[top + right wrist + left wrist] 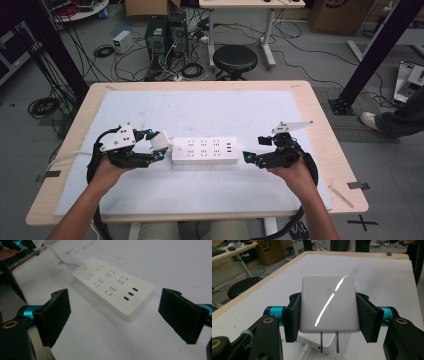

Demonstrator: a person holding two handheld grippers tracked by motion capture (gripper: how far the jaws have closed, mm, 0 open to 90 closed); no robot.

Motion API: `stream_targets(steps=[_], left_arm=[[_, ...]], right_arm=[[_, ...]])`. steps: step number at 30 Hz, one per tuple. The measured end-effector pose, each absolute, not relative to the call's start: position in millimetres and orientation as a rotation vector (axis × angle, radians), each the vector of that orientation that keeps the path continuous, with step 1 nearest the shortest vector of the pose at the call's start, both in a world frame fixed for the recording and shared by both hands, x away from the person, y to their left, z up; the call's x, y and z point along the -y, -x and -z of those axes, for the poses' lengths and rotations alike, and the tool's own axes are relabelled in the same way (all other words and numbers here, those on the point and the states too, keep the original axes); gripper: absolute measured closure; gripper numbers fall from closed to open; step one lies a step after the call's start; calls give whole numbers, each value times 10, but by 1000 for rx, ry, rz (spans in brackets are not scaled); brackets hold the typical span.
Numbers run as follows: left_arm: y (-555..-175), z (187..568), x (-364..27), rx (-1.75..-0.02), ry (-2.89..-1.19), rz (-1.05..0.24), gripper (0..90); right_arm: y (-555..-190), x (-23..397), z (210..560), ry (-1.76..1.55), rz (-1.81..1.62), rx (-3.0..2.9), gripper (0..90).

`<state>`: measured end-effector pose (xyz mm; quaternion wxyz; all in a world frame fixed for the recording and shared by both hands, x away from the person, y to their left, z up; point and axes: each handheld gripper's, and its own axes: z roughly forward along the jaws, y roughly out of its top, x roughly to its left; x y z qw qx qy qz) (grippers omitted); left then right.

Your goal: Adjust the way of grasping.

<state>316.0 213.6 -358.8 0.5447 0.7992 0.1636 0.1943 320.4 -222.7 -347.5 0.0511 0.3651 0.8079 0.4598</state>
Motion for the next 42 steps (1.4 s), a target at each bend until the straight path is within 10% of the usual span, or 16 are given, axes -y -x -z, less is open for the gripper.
stream_targets(steps=[42], left_arm=[[-3100,3649,-1388,-97,-2017,-455,426]], right_arm=[[-3495,1437,3480,-1269,-1632,-2779,218]])
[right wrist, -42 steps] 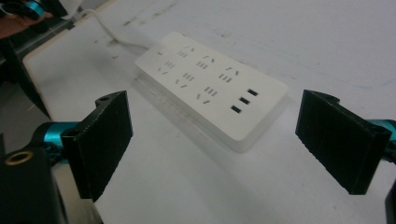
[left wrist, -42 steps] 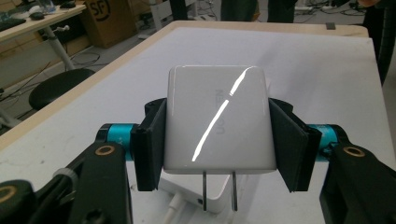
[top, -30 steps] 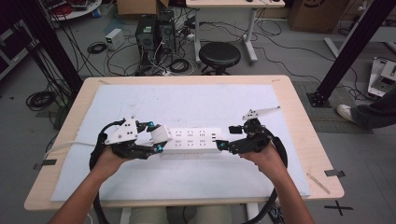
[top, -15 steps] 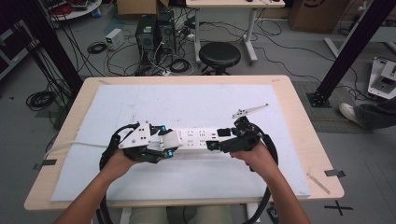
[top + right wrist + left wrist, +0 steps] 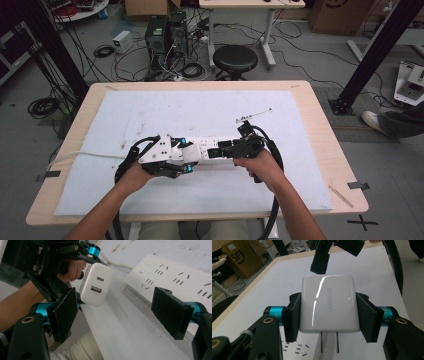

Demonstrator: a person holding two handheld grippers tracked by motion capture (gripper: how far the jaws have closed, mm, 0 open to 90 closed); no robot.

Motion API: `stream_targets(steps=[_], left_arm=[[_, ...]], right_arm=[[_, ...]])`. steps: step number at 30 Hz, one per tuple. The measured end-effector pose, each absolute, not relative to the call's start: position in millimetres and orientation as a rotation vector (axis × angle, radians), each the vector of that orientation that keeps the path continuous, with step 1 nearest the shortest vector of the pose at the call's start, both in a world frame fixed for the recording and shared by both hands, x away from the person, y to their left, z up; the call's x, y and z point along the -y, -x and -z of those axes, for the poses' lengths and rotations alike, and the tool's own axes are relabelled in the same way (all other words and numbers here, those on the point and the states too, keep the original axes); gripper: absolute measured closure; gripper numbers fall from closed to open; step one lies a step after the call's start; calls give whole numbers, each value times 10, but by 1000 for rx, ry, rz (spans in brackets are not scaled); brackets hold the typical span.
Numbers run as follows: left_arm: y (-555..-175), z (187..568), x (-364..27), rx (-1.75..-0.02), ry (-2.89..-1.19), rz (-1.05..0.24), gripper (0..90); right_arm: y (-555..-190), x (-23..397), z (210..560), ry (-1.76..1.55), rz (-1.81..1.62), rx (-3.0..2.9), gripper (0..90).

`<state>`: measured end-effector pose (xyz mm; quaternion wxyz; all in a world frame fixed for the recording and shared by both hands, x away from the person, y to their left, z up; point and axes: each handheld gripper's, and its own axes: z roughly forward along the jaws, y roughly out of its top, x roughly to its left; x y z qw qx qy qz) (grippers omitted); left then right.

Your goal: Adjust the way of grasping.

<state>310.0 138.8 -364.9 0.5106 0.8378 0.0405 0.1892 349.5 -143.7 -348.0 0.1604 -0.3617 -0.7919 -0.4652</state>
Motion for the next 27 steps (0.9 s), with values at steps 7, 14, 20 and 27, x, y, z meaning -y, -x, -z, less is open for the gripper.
stream_targets(steps=[7,14,20,27], left_arm=[[-3100,3671,-1298,-71,-2020,-448,426],[-3100,3695,-1250,-59,-2018,-443,426],[-3096,3707,-1224,-42,-2025,-444,426],[-3095,3717,-1217,-29,-2033,-455,426]], right_arm=[[-3537,1337,3522,1032,1290,2193,261],[-3581,1247,3599,1029,1256,2152,314],[-3621,1195,3684,1030,1214,2064,406],[-3633,1159,3736,1009,1195,2011,580]])
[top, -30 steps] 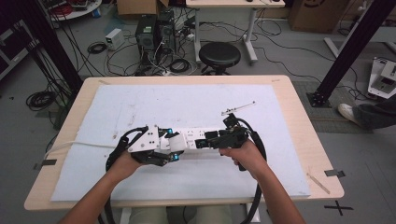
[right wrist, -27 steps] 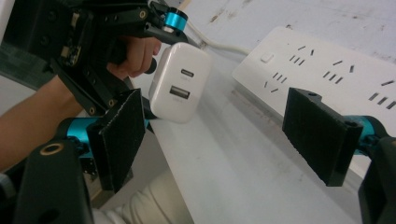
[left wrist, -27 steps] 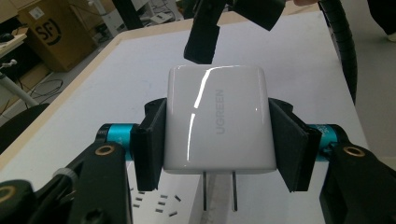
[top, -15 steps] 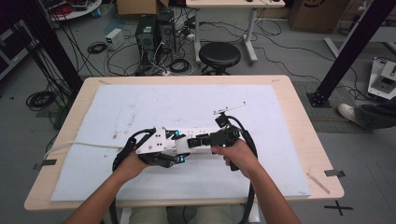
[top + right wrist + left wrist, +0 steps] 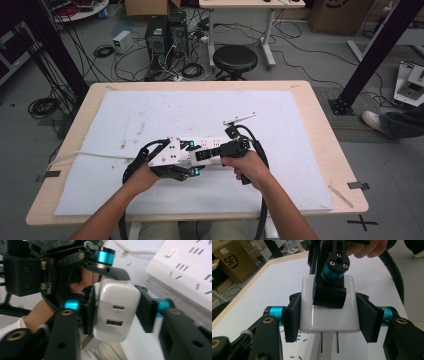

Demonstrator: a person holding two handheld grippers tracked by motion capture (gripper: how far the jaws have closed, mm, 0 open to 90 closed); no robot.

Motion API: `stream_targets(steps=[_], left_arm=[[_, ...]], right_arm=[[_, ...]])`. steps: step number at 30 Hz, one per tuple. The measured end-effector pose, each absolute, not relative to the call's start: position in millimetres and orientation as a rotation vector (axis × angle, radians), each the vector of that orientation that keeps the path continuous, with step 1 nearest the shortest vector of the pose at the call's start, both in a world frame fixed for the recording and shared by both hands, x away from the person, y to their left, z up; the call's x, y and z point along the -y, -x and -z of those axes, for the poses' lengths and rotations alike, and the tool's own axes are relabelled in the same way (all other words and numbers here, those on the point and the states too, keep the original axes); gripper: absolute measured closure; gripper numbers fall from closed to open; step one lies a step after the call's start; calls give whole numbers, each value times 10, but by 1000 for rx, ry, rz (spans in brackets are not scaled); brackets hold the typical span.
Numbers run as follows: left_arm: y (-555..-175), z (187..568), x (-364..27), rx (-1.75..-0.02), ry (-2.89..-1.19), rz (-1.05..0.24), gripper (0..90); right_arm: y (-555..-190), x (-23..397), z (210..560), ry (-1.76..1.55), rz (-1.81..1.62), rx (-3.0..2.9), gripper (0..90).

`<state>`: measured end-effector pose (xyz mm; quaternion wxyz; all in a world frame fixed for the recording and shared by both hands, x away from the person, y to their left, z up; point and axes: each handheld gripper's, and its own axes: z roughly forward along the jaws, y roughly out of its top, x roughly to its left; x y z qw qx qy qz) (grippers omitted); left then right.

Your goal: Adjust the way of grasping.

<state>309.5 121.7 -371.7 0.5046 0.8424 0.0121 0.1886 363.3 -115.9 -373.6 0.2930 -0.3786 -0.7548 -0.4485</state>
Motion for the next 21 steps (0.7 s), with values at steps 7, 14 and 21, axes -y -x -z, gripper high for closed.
stream_targets(steps=[7,14,21], left_arm=[[-3133,3746,-1228,-148,-2026,-402,278],[-3186,3841,-1426,-313,-1968,-354,217],[-3229,3898,-1736,-486,-1881,-350,217]], right_arm=[[-3629,1194,3730,1068,1203,2014,625],[-3615,1430,3712,1123,1331,2018,633],[-3565,1678,3741,1198,1422,2070,634]])
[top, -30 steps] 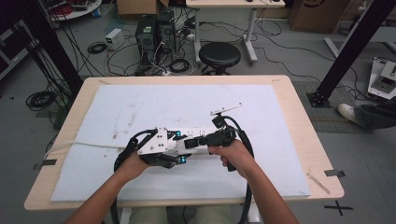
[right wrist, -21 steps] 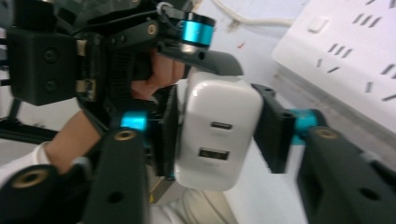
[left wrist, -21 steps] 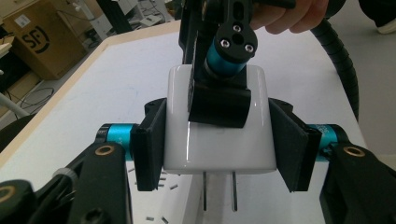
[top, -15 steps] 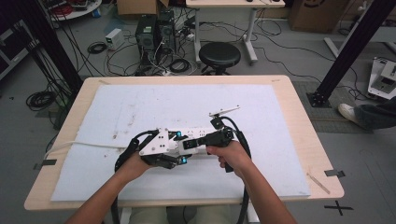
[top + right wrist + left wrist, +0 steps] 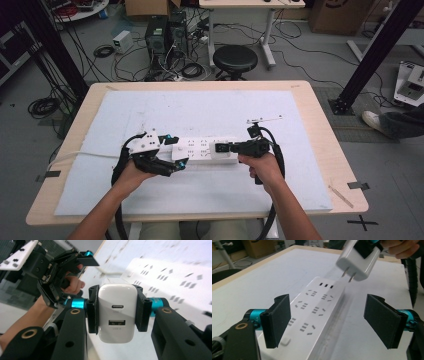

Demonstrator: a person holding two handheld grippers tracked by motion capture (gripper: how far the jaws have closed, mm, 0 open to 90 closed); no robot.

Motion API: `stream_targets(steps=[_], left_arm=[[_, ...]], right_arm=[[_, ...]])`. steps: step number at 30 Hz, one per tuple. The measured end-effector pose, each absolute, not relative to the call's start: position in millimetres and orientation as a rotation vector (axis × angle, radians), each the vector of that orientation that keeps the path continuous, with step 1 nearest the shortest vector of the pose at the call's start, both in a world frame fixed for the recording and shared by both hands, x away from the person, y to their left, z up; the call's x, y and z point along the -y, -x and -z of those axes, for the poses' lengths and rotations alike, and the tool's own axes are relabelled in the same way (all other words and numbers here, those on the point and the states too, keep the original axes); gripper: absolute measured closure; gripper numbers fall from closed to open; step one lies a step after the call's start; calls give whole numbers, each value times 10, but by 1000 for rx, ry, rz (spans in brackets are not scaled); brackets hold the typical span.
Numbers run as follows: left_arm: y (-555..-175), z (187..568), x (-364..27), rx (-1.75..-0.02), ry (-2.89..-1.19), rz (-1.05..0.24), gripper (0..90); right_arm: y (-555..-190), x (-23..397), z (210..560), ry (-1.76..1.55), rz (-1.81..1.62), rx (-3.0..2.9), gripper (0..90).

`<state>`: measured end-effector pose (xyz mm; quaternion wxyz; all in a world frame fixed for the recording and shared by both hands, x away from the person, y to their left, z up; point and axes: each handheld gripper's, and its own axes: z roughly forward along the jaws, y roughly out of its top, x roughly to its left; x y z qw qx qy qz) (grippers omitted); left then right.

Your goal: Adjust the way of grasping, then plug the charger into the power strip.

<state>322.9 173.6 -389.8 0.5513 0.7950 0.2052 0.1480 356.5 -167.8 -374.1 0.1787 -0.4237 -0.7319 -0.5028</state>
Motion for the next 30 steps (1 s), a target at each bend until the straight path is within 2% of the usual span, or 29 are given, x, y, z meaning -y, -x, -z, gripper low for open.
stream_targets(steps=[11,30], left_arm=[[-3165,3893,-2167,-660,-1824,-431,217],[-3057,3885,-2450,-748,-1772,-487,217]], right_arm=[[-3500,1963,3665,1257,1486,2209,634],[-3469,2238,3485,1264,1494,2365,634]])
